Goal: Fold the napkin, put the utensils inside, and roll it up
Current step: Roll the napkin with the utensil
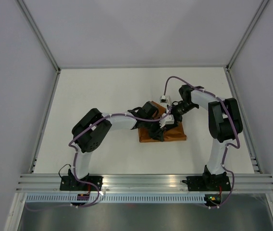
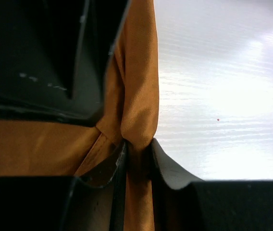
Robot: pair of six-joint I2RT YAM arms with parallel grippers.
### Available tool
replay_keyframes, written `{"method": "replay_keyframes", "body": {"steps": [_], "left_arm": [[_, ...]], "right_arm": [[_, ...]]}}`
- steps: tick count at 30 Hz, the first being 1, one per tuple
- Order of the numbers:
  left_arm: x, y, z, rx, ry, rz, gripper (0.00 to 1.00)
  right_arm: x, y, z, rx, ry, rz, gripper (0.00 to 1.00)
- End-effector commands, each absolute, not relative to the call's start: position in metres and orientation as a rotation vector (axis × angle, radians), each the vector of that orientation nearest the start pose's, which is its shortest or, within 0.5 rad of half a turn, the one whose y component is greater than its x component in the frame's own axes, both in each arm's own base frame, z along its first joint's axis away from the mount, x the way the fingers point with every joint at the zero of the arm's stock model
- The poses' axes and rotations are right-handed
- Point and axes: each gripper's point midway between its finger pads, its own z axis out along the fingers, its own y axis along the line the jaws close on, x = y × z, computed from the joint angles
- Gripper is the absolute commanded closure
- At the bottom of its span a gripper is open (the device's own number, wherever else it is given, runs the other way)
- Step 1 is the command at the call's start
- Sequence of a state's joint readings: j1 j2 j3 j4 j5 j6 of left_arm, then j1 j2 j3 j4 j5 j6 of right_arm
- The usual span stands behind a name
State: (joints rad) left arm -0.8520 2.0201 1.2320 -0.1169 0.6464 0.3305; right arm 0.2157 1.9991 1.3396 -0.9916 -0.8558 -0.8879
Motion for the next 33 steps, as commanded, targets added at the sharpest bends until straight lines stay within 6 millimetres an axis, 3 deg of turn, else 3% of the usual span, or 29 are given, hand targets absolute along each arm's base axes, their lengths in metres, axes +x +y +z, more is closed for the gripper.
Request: {"method": "replay_keyframes", "body": {"steps": [1,5,6,8,9,11,13,18,22,29,33], "left_arm": [[0.199,-0.389,-0.002,1.602,2.092,-1.241,0.98],[0.206,-0.387,-0.001,1.536,2.139,-1.362,0.98],[0.208,-0.383,-0.009,1.52,2.179,-1.378,0.98],[0.207,-0.38,-0.012,1.5,2.235,-1.416,0.98],[0.213,-0.382,-0.011,1.487,2.242,-1.419,0.98],[0.21,-0.379,-0.018,1.475,2.294,-1.441,0.98],[0.213,-0.379,-0.021,1.463,2.318,-1.441,0.98],[0.215,-0.379,-0.019,1.466,2.314,-1.435,0.98],[0.214,-0.381,-0.015,1.479,2.299,-1.421,0.98],[0.208,-0.382,-0.012,1.525,2.272,-1.367,0.98],[0.207,-0.382,-0.013,1.535,2.279,-1.331,0.98]], "right_arm": [[0.307,0.175,0.069,-1.284,2.207,1.124,0.42],[0.315,0.166,0.083,-1.205,2.176,1.083,0.41],[0.317,0.163,0.091,-1.207,2.152,1.055,0.41],[0.313,0.156,0.09,-1.2,2.158,1.012,0.41],[0.321,0.155,0.1,-1.204,2.099,0.93,0.41],[0.313,0.151,0.093,-1.159,2.119,0.884,0.4],[0.334,0.14,0.103,-1.085,2.086,0.698,0.34],[0.353,0.116,0.091,-0.987,2.183,0.492,0.31],[0.363,0.104,0.064,-0.963,2.289,0.427,0.32],[0.393,0.091,0.032,-0.89,2.381,0.342,0.33],[0.415,0.089,0.026,-0.851,2.403,0.308,0.33]]}}
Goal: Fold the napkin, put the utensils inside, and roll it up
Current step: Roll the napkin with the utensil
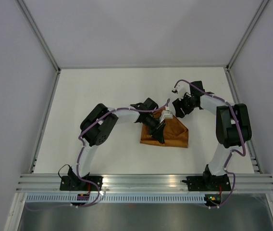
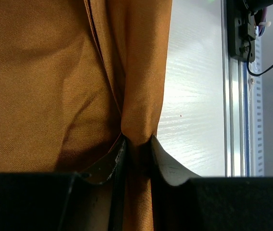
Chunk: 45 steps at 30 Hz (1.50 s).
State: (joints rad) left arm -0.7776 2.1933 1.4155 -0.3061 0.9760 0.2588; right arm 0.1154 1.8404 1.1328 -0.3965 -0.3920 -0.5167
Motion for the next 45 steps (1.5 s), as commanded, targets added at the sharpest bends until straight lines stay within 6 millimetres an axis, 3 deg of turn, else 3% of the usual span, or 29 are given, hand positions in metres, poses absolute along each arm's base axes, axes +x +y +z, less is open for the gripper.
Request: {"method": "replay_keyframes", "body": {"steps": [1,3,7,9,14,15,17,18,19,21,23,27,28,30,31,32,34,36,45], "left_arm": [[0.207,-0.382,-0.014,1.536,2.28,-1.324,0.98],[0.207,-0.382,-0.015,1.539,2.287,-1.302,0.98],[0.209,-0.386,-0.01,1.536,2.281,-1.275,0.98],[0.21,-0.386,-0.008,1.532,2.289,-1.267,0.98],[0.217,-0.387,-0.013,1.544,2.358,-1.228,0.98],[0.214,-0.383,-0.015,1.552,2.395,-1.222,0.98],[0.217,-0.384,-0.019,1.55,2.425,-1.204,0.98],[0.215,-0.382,-0.019,1.552,2.448,-1.202,0.98],[0.217,-0.384,-0.018,1.552,2.453,-1.205,0.98],[0.215,-0.381,-0.024,1.556,2.494,-1.205,0.98],[0.218,-0.384,-0.024,1.552,2.502,-1.207,0.98],[0.216,-0.382,-0.032,1.554,2.564,-1.209,0.98],[0.217,-0.383,-0.03,1.555,2.573,-1.209,0.98],[0.216,-0.383,-0.031,1.552,2.592,-1.218,0.98],[0.218,-0.385,-0.032,1.549,2.601,-1.218,0.98],[0.218,-0.384,-0.031,1.545,2.614,-1.218,0.98],[0.217,-0.387,-0.031,1.545,2.622,-1.235,0.98],[0.215,-0.384,-0.035,1.537,2.663,-1.242,0.98],[0.214,-0.387,-0.04,1.504,2.732,-1.265,0.98]], "right_arm": [[0.425,0.09,0.032,-0.836,2.389,0.303,0.32],[0.433,0.092,0.031,-0.825,2.394,0.313,0.33],[0.459,0.098,0.056,-0.773,2.338,0.359,0.33],[0.462,0.094,0.064,-0.751,2.347,0.4,0.32],[0.47,0.088,0.124,-0.703,2.22,0.548,0.33],[0.471,0.066,0.133,-0.654,2.208,0.541,0.33],[0.457,0.066,0.161,-0.683,2.137,0.624,0.33],[0.452,0.056,0.169,-0.706,2.102,0.619,0.32],[0.436,0.058,0.183,-0.733,2.066,0.644,0.33],[0.417,0.057,0.19,-0.803,2.022,0.63,0.33],[0.385,0.066,0.196,-0.896,1.959,0.64,0.32],[0.321,0.087,0.192,-1.122,1.874,0.687,0.32],[0.295,0.093,0.184,-1.207,1.851,0.703,0.32],[0.27,0.104,0.174,-1.309,1.831,0.709,0.32],[0.257,0.108,0.156,-1.339,1.848,0.723,0.32],[0.25,0.111,0.154,-1.354,1.84,0.689,0.32],[0.239,0.119,0.125,-1.435,1.838,0.638,0.31],[0.229,0.129,0.116,-1.479,1.813,0.609,0.31],[0.217,0.16,0.069,-1.631,1.756,0.455,0.3]]}}
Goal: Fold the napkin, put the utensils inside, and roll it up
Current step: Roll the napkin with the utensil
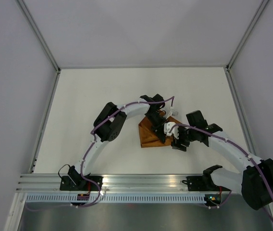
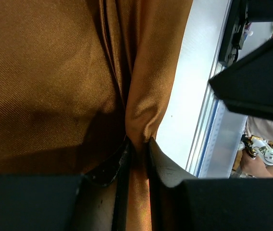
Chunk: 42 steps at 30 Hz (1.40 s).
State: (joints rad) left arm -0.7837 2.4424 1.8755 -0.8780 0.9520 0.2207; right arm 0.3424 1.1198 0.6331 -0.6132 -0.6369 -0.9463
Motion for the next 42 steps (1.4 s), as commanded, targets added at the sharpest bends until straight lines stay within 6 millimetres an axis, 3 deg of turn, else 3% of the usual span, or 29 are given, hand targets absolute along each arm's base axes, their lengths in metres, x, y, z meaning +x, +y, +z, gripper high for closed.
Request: {"method": "replay_keyframes", "body": {"steps": [1,9,18,22,26,28,30,34,42], "left_arm": [[0.213,-0.388,-0.04,1.503,2.737,-1.267,0.98],[0.215,-0.391,-0.036,1.483,2.741,-1.287,0.98],[0.21,-0.39,-0.034,1.493,2.744,-1.321,0.98],[0.21,-0.391,-0.032,1.502,2.733,-1.331,0.96],[0.21,-0.393,-0.027,1.498,2.718,-1.361,0.88],[0.213,-0.396,-0.02,1.488,2.697,-1.378,0.81],[0.219,-0.4,-0.013,1.468,2.673,-1.393,0.73],[0.24,-0.41,0.016,1.375,2.599,-1.424,0.65],[0.283,-0.416,0.087,1.144,2.441,-1.522,0.61]], "right_arm": [[0.222,0.164,0.069,-1.634,1.731,0.42,0.3],[0.217,0.18,0.038,-1.726,1.67,0.251,0.3],[0.226,0.188,0.028,-1.732,1.64,0.165,0.31],[0.221,0.189,0.023,-1.764,1.655,0.197,0.32],[0.212,0.188,0.013,-1.82,1.69,0.244,0.47],[0.207,0.187,0.008,-1.846,1.715,0.267,0.53],[0.204,0.188,0.006,-1.859,1.724,0.295,0.66],[0.192,0.186,-0.003,-1.906,1.776,0.355,0.75],[0.182,0.182,-0.008,-1.96,1.848,0.535,0.8]]}}
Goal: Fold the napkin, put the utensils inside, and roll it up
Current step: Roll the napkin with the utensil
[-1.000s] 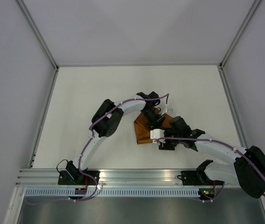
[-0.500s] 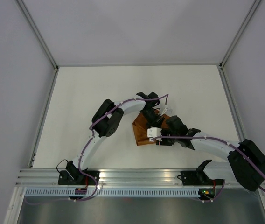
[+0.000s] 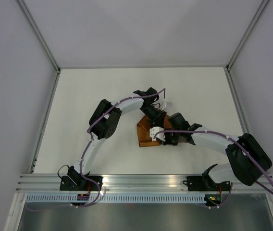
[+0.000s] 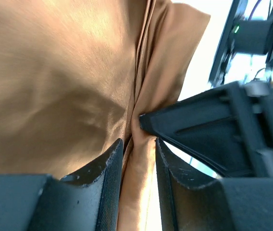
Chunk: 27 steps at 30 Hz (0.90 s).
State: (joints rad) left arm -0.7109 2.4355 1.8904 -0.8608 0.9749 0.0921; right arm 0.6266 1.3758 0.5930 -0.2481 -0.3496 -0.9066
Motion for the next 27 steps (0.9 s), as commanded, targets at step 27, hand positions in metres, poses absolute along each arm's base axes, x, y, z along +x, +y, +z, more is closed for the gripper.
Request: {"method": "replay_keyframes", "body": {"steps": [27], "left_arm": [[0.279,-0.341,0.147,0.895,1.74,-0.488,0.59]], "right_arm": [[0.21,0.164,-0.016,-1.839,2.165,1.256,0.81]]}}
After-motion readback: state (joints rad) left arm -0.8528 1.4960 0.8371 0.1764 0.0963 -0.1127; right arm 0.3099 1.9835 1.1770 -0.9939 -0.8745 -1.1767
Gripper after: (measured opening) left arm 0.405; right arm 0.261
